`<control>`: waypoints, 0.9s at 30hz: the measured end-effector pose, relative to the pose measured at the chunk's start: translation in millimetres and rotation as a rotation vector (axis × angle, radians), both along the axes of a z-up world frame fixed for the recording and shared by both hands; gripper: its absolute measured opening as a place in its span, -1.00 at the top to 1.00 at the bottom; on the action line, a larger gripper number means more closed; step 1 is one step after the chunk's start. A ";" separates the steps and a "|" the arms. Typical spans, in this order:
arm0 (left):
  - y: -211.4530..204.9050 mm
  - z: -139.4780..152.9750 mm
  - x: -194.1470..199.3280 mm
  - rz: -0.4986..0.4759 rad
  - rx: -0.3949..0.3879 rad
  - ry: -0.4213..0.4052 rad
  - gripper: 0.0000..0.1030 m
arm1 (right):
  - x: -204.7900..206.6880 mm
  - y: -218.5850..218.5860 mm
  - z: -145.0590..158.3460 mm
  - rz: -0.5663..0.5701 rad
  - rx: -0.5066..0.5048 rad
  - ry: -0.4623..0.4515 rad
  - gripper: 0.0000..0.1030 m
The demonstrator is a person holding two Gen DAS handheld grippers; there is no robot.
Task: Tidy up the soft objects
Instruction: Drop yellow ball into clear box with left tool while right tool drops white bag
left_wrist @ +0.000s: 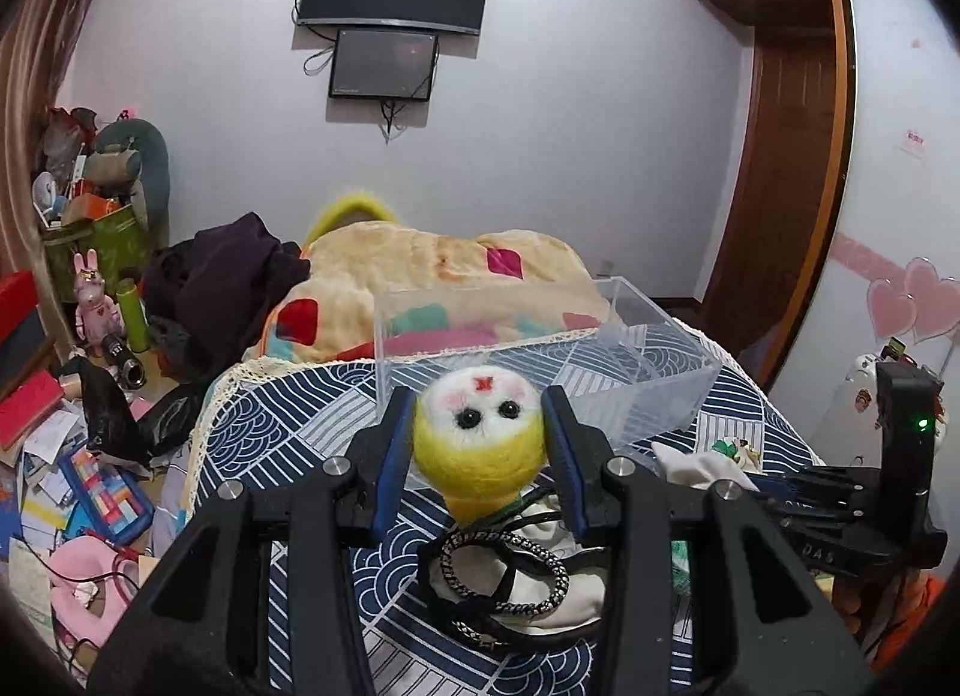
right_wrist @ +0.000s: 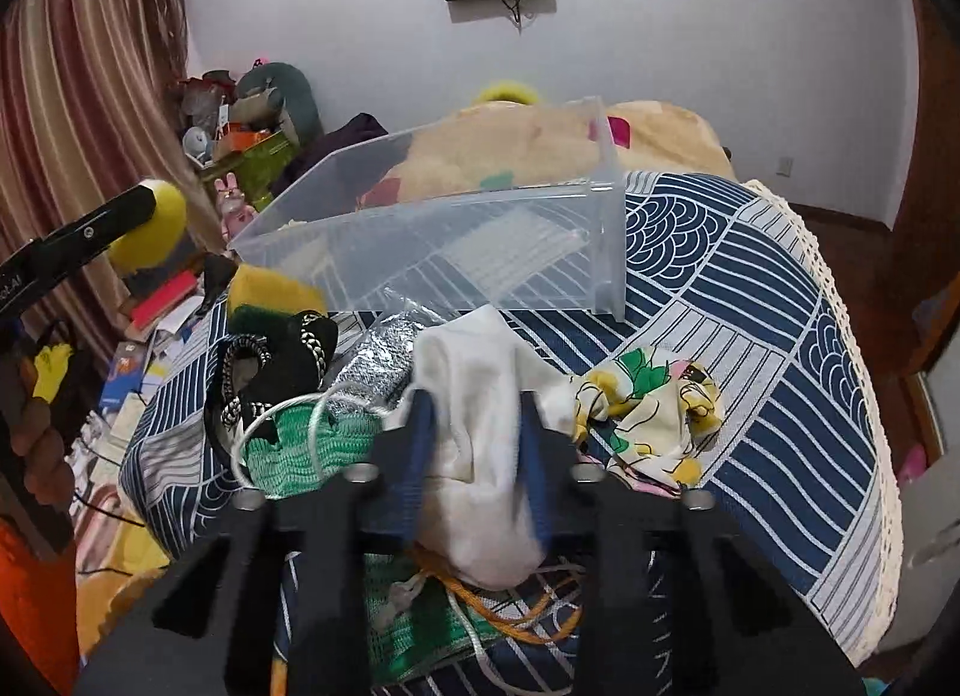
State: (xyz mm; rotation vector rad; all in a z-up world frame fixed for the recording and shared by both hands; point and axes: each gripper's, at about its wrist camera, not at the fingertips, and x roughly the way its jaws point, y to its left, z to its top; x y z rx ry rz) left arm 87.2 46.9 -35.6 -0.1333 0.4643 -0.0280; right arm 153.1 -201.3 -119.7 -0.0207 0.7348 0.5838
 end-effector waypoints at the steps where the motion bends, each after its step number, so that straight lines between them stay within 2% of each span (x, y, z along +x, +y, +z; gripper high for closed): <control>1: 0.3 -0.4 2.3 -0.003 0.000 0.005 0.18 | -2.7 -1.4 2.9 -0.005 0.005 -0.009 0.78; 8: -0.5 9.9 14.9 -0.020 0.004 0.002 0.18 | -17.1 -11.9 43.3 -0.030 0.064 -0.119 0.82; 17: -4.3 30.5 47.9 -0.059 0.023 0.010 0.18 | -0.6 -10.0 104.9 -0.014 0.148 -0.246 0.82; 21: -2.2 31.2 68.4 -0.070 0.012 0.046 0.18 | 18.4 1.8 116.7 0.001 0.145 -0.266 0.82; 27: 4.7 17.1 108.3 -0.068 0.001 0.145 0.18 | 52.4 33.1 115.7 0.000 0.066 -0.265 0.81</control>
